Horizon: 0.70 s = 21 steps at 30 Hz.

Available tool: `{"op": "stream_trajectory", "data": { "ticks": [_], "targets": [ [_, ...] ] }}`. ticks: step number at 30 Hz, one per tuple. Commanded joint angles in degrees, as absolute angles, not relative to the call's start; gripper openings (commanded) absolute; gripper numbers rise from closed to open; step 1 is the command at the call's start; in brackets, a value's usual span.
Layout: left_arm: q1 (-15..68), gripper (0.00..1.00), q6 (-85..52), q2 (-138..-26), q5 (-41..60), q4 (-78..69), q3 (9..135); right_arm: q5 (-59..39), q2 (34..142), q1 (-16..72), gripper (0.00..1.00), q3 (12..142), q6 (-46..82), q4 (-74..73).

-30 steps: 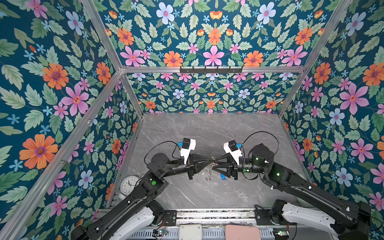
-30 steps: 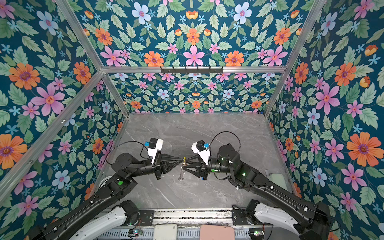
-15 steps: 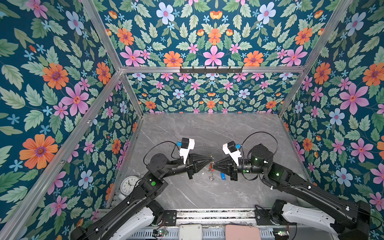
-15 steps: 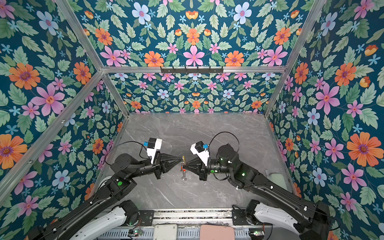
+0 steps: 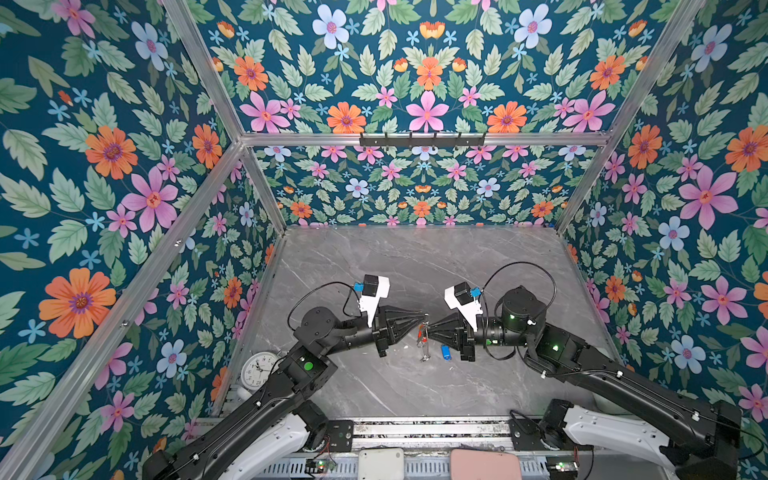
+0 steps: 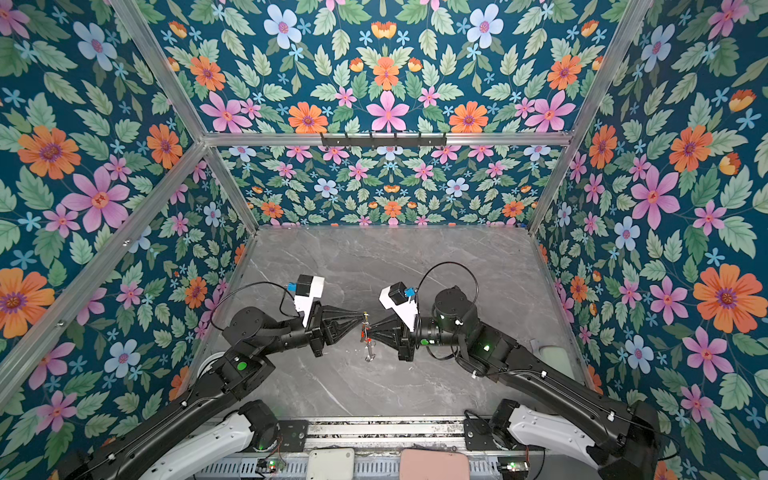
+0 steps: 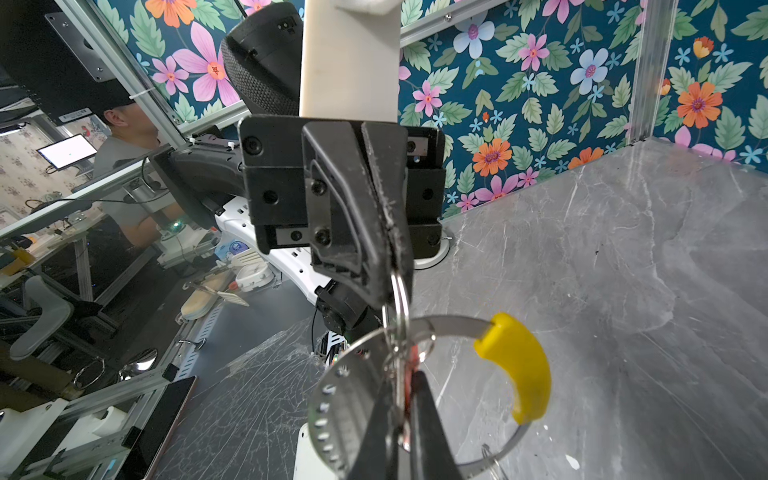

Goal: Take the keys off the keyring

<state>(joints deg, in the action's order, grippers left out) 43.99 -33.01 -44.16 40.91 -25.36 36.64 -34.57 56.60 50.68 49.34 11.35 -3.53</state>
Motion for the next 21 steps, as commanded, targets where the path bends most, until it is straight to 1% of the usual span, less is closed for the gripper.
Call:
{"op": "stream_trajectory", "data": {
  "ticks": [1,21],
  "targets": [
    [43.97,0.0,-33.22,-44.29,40.43,-28.48,36.53,-35.33,56.78,50.8,0.0,50.16,10.63,-3.79],
    [44.01,0.0,-32.79,-44.03,39.81,-27.95,36.3,-36.03,58.22,51.11,0.0,52.11,10.25,-2.95]
  ]
}}
